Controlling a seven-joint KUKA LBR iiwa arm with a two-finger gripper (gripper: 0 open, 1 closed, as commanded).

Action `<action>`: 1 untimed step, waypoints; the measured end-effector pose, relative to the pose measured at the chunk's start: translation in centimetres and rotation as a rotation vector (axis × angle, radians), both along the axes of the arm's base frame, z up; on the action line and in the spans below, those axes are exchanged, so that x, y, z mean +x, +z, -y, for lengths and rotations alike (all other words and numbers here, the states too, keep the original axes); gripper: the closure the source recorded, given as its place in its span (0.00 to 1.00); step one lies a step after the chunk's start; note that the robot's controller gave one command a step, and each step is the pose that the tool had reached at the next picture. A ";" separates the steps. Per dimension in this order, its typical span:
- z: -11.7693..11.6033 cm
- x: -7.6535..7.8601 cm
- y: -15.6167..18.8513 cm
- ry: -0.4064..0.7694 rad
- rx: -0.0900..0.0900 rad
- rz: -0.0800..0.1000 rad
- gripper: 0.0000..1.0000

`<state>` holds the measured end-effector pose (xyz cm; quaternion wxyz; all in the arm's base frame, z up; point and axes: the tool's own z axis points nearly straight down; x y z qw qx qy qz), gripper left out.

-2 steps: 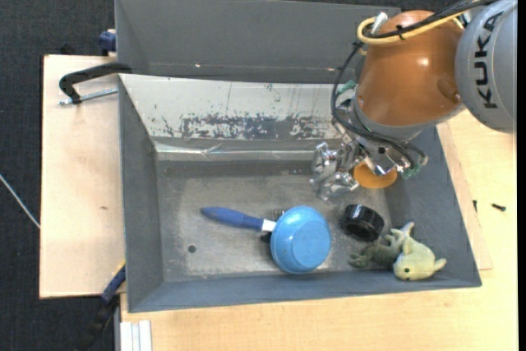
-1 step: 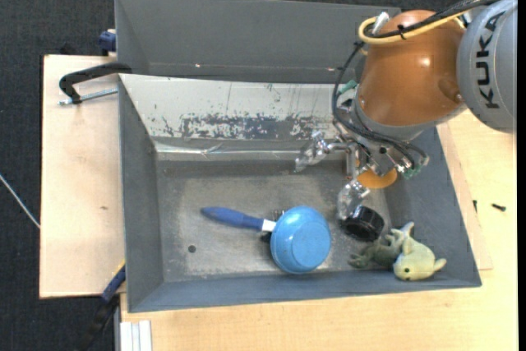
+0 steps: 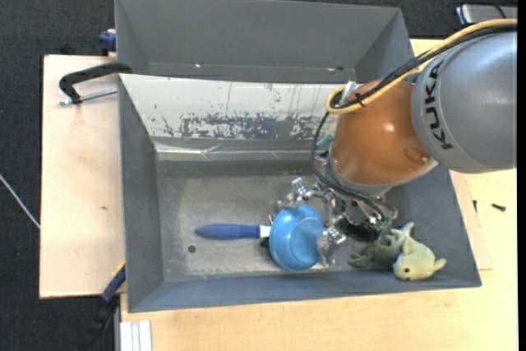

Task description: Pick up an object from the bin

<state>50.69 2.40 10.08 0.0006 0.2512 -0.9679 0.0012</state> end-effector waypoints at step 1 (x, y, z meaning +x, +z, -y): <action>0.0 -0.1 -0.1 0.002 -0.001 -0.004 1.00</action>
Offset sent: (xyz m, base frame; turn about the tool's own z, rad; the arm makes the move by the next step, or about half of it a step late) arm 0.0000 0.0000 0.0000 0.0000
